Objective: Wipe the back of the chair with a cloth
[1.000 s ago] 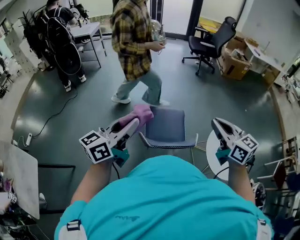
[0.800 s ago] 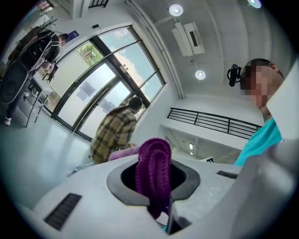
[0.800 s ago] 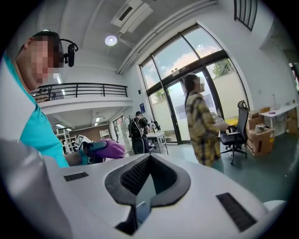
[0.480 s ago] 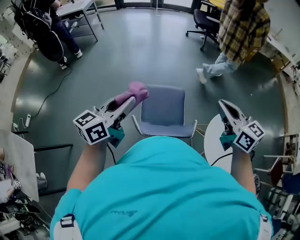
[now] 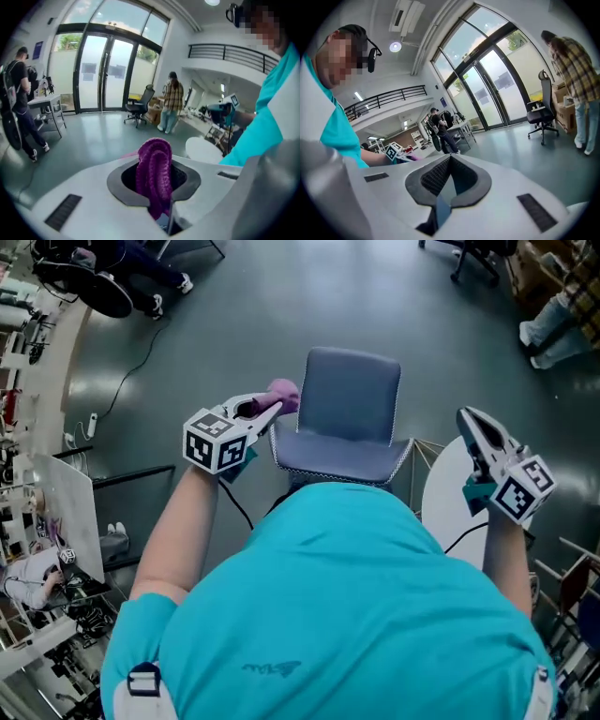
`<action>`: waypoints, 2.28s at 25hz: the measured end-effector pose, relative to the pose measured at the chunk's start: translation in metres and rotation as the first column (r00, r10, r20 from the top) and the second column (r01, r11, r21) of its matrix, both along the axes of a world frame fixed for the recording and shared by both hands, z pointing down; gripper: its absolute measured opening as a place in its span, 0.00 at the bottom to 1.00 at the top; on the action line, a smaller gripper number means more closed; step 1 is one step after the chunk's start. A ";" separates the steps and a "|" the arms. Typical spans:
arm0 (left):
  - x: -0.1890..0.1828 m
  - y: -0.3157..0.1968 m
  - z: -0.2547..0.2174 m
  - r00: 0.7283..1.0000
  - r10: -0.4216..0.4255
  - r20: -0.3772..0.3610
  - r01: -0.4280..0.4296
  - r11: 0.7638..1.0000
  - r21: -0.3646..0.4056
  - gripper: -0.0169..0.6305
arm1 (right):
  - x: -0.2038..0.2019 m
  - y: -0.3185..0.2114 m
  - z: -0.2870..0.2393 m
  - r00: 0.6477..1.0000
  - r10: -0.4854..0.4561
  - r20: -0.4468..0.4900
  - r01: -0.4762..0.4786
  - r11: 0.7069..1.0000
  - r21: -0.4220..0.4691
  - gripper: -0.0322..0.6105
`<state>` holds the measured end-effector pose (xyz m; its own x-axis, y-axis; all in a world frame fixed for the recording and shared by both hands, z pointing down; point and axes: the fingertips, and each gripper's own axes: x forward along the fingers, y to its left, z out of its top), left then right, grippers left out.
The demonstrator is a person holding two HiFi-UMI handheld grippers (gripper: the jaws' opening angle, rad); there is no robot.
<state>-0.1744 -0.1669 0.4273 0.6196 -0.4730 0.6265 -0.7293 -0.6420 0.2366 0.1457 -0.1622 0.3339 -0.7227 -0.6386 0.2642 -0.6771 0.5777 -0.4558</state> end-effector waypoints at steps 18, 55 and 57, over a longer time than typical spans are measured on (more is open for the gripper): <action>-0.033 0.021 0.288 0.436 0.822 0.367 -0.466 0.555 -0.689 0.12 | -0.012 -0.005 0.104 0.995 0.024 -0.093 -0.041 0.982 -0.183 0.04; 0.039 0.121 0.190 0.496 0.868 0.012 -0.537 0.318 -0.782 0.12 | 0.011 0.022 0.086 0.996 0.080 -0.034 -0.084 0.987 -0.135 0.04; 0.045 0.124 0.186 0.497 0.868 0.011 -0.541 0.320 -0.778 0.12 | 0.014 0.023 0.085 0.996 0.082 -0.033 -0.085 0.987 -0.133 0.04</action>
